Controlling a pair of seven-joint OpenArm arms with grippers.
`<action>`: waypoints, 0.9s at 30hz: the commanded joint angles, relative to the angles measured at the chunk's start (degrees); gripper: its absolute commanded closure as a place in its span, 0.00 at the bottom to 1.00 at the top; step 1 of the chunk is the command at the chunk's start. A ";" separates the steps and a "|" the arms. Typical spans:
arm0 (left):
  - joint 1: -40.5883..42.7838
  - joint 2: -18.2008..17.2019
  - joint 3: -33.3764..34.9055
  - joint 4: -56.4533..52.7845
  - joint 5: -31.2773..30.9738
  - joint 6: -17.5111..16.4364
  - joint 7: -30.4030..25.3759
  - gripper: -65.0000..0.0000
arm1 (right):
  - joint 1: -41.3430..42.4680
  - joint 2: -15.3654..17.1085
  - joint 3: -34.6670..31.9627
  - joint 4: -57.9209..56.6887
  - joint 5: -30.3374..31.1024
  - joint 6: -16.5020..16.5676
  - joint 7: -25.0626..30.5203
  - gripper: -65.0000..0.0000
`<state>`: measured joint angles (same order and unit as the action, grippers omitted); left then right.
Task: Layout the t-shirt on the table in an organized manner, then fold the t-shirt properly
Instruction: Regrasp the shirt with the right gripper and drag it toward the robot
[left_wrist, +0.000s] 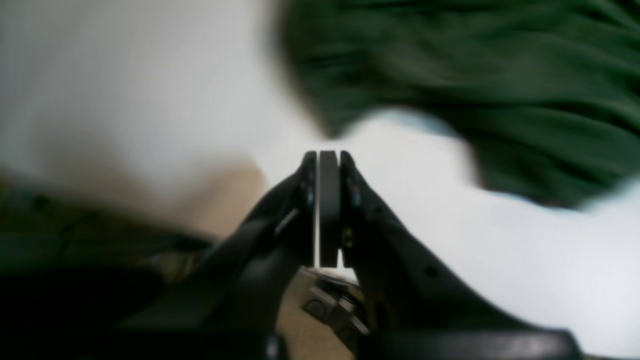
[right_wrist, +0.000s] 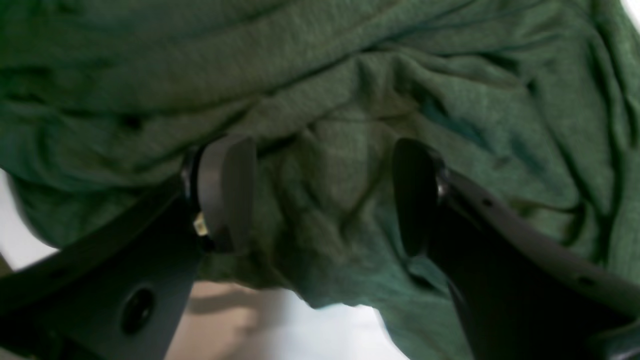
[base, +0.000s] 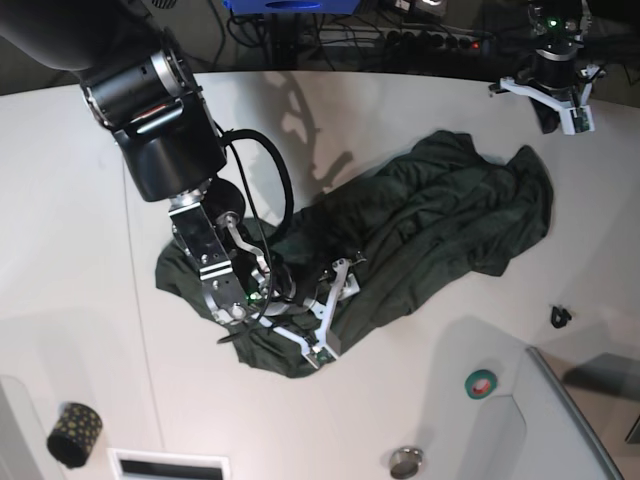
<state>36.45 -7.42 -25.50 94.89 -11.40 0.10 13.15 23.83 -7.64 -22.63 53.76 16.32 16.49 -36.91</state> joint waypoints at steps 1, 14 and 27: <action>0.34 0.52 -2.06 1.06 -0.07 0.12 -1.23 1.00 | 1.97 -0.76 -0.09 -0.26 1.22 0.43 1.17 0.39; 0.26 1.57 -7.43 2.65 -0.07 0.12 -1.23 1.00 | 2.14 -0.93 0.00 -6.24 3.42 0.26 4.95 0.40; -7.57 1.49 7.87 3.88 0.54 0.12 -0.88 1.00 | 2.23 9.44 0.26 -11.25 3.33 -8.45 11.98 0.75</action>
<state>28.40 -5.72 -17.21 97.54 -10.87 0.40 13.63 24.10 2.87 -22.33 41.76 19.25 7.60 -23.16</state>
